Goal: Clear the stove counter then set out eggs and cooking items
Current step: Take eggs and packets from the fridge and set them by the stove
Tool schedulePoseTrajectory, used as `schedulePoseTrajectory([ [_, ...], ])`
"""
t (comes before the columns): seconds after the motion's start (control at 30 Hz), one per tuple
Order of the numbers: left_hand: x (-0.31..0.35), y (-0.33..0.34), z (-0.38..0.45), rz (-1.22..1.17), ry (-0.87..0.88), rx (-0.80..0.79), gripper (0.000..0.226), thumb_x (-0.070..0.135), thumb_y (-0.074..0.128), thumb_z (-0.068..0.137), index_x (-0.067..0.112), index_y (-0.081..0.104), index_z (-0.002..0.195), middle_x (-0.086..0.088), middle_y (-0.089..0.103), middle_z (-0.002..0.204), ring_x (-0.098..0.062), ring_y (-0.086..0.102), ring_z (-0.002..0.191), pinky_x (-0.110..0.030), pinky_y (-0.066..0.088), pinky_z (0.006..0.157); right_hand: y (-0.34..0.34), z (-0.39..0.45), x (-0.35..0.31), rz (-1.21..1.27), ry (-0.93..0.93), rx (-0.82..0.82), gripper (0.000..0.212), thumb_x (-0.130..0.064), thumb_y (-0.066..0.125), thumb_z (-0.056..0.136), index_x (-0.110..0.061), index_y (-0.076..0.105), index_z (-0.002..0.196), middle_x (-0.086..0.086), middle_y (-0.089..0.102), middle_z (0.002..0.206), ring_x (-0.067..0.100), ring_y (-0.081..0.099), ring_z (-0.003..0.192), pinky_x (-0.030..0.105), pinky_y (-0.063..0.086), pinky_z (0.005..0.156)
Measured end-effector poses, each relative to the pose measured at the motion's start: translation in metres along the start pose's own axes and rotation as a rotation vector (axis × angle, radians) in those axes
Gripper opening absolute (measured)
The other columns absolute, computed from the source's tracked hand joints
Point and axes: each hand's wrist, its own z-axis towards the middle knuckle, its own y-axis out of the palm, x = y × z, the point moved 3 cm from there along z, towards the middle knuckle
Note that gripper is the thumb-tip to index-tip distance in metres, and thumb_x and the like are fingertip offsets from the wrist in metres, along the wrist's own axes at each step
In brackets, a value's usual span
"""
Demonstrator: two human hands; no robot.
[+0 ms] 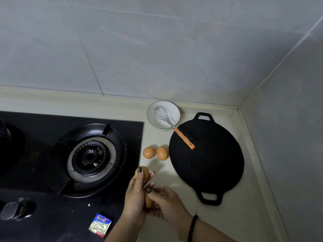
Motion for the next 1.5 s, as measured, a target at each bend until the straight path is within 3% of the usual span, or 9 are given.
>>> schedulePoseTrajectory([
  [0.07, 0.002, 0.003, 0.0, 0.024, 0.042, -0.008, 0.043, 0.047, 0.058, 0.087, 0.014, 0.063, 0.114, -0.004, 0.075, 0.102, -0.018, 0.064, 0.088, -0.042, 0.051, 0.085, -0.004, -0.005, -0.004, 0.04, 0.031, -0.025, 0.022, -0.016, 0.066, 0.088, -0.005, 0.062, 0.107, 0.017, 0.069, 0.102, 0.023, 0.068, 0.083, 0.031, 0.058, 0.072],
  [0.17, 0.006, 0.007, -0.002, 0.062, 0.088, -0.097, 0.05, 0.046, 0.064, 0.076, 0.013, 0.062, 0.114, -0.009, 0.074, 0.105, -0.021, 0.066, 0.091, -0.037, 0.051, 0.078, -0.01, -0.006, -0.012, 0.097, 0.076, -0.104, 0.016, -0.004, 0.064, 0.085, -0.007, 0.065, 0.101, 0.011, 0.069, 0.085, 0.021, 0.066, 0.073, 0.029, 0.055, 0.066],
  [0.27, 0.01, 0.01, -0.002, 0.152, 0.169, -0.151, 0.049, 0.037, 0.071, 0.072, 0.015, 0.06, 0.114, -0.01, 0.073, 0.105, -0.024, 0.069, 0.096, -0.035, 0.054, 0.077, -0.012, -0.003, -0.015, 0.104, 0.11, -0.101, 0.029, 0.001, 0.066, 0.078, -0.004, 0.063, 0.106, 0.012, 0.07, 0.081, 0.023, 0.066, 0.071, 0.031, 0.054, 0.064],
  [0.37, 0.017, 0.0, 0.01, 0.27, 0.36, -0.06, 0.045, 0.017, 0.077, 0.078, 0.028, 0.057, 0.116, -0.007, 0.069, 0.107, -0.022, 0.069, 0.097, -0.035, 0.057, 0.081, -0.015, 0.002, -0.015, 0.11, 0.114, 0.013, 0.039, 0.001, 0.07, 0.078, -0.008, 0.057, 0.113, 0.012, 0.073, 0.088, 0.024, 0.069, 0.074, 0.03, 0.055, 0.062],
  [0.5, 0.029, -0.008, 0.031, 0.963, 0.736, -0.16, 0.065, 0.014, 0.074, 0.081, 0.049, 0.044, 0.127, 0.015, 0.059, 0.117, -0.007, 0.062, 0.093, -0.024, 0.054, 0.076, -0.033, 0.014, -0.027, 0.054, -0.034, 0.225, 0.036, -0.001, 0.075, 0.074, -0.013, 0.061, 0.105, 0.011, 0.07, 0.1, 0.023, 0.068, 0.084, 0.032, 0.055, 0.07],
  [0.63, 0.028, -0.003, 0.043, 1.519, 0.676, -0.223, 0.065, 0.029, 0.065, 0.086, 0.04, 0.031, 0.14, 0.007, 0.05, 0.119, -0.019, 0.059, 0.1, -0.04, 0.052, 0.077, -0.046, 0.028, -0.049, -0.225, -0.273, 0.398, 0.038, -0.011, 0.077, 0.067, -0.027, 0.06, 0.096, -0.003, 0.063, 0.1, 0.013, 0.063, 0.092, 0.026, 0.053, 0.075],
  [0.9, 0.022, -0.004, 0.06, 1.574, 0.587, -0.185, 0.063, 0.026, 0.062, 0.089, 0.026, 0.032, 0.144, -0.001, 0.037, 0.13, -0.031, 0.06, 0.097, -0.044, 0.052, 0.075, -0.036, 0.055, -0.056, -0.657, -0.437, 0.401, 0.041, -0.016, 0.073, 0.07, -0.023, 0.056, 0.107, -0.008, 0.045, 0.107, 0.007, 0.049, 0.093, 0.012, 0.04, 0.073],
  [1.33, 0.019, -0.01, 0.056, 1.507, 0.614, -0.121, 0.073, 0.034, 0.064, 0.088, 0.025, 0.026, 0.149, 0.0, 0.033, 0.139, -0.027, 0.061, 0.098, -0.04, 0.054, 0.069, -0.034, 0.06, -0.048, -0.718, -0.436, 0.409, 0.045, -0.018, 0.075, 0.073, -0.021, 0.055, 0.113, -0.004, 0.044, 0.113, 0.009, 0.05, 0.096, 0.021, 0.047, 0.082],
  [1.5, 0.028, -0.019, 0.041, 1.433, 0.646, -0.115, 0.063, 0.029, 0.064, 0.087, 0.024, 0.037, 0.144, 0.003, 0.035, 0.137, -0.023, 0.064, 0.087, -0.042, 0.055, 0.067, -0.045, 0.042, -0.045, -0.676, -0.444, 0.435, 0.042, -0.025, 0.074, 0.075, -0.025, 0.053, 0.111, -0.008, 0.043, 0.111, 0.006, 0.05, 0.093, 0.019, 0.043, 0.078],
])
